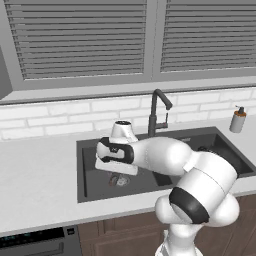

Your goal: Pick the pan and sponge and place them into the sink. Then turn on the water.

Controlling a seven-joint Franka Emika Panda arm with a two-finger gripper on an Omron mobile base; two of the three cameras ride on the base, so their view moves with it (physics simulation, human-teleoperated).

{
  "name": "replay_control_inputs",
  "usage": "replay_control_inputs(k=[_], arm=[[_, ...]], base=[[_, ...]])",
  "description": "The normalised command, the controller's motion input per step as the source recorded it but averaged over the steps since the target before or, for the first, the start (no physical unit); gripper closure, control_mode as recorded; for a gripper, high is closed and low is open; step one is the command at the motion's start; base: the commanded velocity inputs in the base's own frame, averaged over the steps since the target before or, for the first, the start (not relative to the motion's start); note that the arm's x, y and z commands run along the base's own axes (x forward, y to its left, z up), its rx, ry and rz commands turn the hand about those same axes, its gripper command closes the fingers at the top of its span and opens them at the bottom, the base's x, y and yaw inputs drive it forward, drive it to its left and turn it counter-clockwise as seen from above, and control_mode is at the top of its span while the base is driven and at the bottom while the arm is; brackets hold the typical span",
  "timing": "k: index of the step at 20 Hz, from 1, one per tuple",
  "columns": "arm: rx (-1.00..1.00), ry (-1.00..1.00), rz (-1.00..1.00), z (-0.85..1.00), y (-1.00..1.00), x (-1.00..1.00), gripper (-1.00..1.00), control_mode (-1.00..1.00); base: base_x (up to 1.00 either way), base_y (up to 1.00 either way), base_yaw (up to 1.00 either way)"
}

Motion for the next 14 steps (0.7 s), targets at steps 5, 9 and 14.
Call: replay_control_inputs(k=[5, 9, 14], arm=[[0.00, 0.00, -0.08, -0.31, -0.06, 0.02, 1.00, -1.00], [0.00, 0.00, -0.08, -0.32, 0.00, 0.00, 1.00, -1.00], [0.00, 0.00, -0.09, -0.30, 0.00, 0.02, 1.00, -1.00]], base=[[0.00, 0.00, 0.00], [0.00, 0.00, 0.00], [0.00, 0.00, 0.00]])
